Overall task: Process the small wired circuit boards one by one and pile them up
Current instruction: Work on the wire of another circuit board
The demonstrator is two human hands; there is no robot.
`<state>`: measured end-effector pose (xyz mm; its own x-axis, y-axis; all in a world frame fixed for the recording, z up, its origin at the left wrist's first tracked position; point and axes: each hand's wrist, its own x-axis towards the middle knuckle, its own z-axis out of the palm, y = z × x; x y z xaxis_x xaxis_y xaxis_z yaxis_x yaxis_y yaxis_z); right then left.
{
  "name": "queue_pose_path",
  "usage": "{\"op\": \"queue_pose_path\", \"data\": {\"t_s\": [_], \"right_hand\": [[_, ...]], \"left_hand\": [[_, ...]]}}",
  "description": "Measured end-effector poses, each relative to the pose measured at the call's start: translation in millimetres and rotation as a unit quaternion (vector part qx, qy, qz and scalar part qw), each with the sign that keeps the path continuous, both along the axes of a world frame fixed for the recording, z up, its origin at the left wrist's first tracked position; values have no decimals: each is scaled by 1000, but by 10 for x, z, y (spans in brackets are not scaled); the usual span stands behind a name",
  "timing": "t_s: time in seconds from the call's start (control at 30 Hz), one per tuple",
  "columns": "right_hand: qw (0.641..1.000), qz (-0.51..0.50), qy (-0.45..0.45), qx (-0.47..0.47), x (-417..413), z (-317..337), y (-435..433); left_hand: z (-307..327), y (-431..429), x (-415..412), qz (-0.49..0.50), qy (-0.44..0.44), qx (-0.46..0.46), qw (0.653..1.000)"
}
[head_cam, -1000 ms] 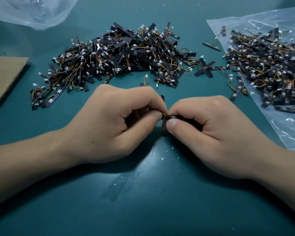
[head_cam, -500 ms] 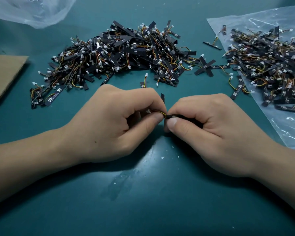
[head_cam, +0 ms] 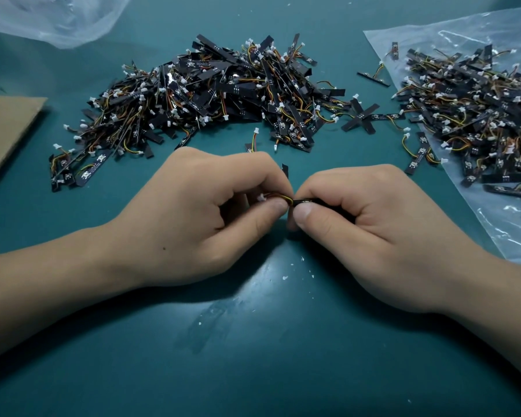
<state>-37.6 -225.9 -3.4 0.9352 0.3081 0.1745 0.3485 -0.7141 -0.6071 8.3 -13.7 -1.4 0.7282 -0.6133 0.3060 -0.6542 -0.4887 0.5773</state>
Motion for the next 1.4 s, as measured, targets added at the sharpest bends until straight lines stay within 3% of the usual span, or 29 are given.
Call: {"op": "queue_pose_path", "data": {"t_s": [1.0,1.4], "right_hand": [[1000,3,-1,-13,5,-3,10],[998,-49,-14,27,-5,-23,31]], "left_hand": [[19,-2,17,10,-8,19,1000],[14,-5,28,12,5,7,1000]]}}
